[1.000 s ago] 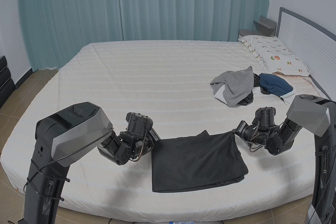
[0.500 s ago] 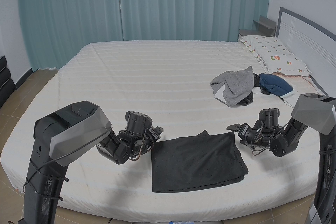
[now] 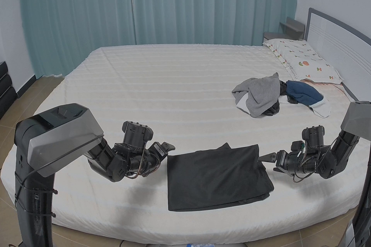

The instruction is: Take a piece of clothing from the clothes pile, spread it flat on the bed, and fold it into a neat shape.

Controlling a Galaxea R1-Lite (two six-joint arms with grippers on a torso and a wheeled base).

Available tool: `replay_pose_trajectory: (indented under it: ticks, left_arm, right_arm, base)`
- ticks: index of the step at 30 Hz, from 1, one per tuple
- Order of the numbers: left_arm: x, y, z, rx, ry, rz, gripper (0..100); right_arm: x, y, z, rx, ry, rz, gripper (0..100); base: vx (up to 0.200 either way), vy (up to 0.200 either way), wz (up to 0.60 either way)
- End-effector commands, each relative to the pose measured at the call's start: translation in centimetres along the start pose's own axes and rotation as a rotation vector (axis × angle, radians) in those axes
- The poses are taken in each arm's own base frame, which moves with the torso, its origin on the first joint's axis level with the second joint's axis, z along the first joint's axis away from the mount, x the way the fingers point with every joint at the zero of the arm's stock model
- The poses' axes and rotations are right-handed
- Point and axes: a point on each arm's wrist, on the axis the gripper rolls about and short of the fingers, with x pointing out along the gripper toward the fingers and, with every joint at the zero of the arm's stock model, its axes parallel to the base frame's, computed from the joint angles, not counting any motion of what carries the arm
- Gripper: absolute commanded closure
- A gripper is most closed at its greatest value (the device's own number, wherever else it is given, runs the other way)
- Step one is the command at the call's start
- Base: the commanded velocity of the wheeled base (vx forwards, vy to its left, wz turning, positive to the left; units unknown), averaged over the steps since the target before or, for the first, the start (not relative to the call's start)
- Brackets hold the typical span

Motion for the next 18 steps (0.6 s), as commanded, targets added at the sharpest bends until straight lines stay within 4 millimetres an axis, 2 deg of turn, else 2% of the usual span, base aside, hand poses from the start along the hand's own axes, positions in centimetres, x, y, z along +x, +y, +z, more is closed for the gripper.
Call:
replay_pose_trajectory:
  ticks: [1,14,15,18]
  left_arm:
    - [-0.6,-0.4,0.2,0.002,-0.008,-0.015,0]
    - [-0.5,-0.5,0.2,0.011,-0.008,-0.017,0]
    - [-0.5,-0.5,0.2,0.011,-0.008,-0.017,0]
    - [-0.5,-0.5,0.2,0.011,-0.008,-0.017,0]
  right_arm:
    - [0.1,-0.1,-0.7,0.002,0.026,-0.005,0]
    - [1.1,-0.4,-1.1,0.000,0.044,-0.008,0]
    - [1.1,-0.4,-1.1,0.000,0.044,-0.008,100]
    - [1.1,-0.6,-1.1,-0.006,0.048,-0.020,100]
  base:
    - [-0.200,0.000,0.00]
    - [0.000,0.000,0.00]
    - [0.000,0.000,0.00]
    - [0.000,0.000,0.00]
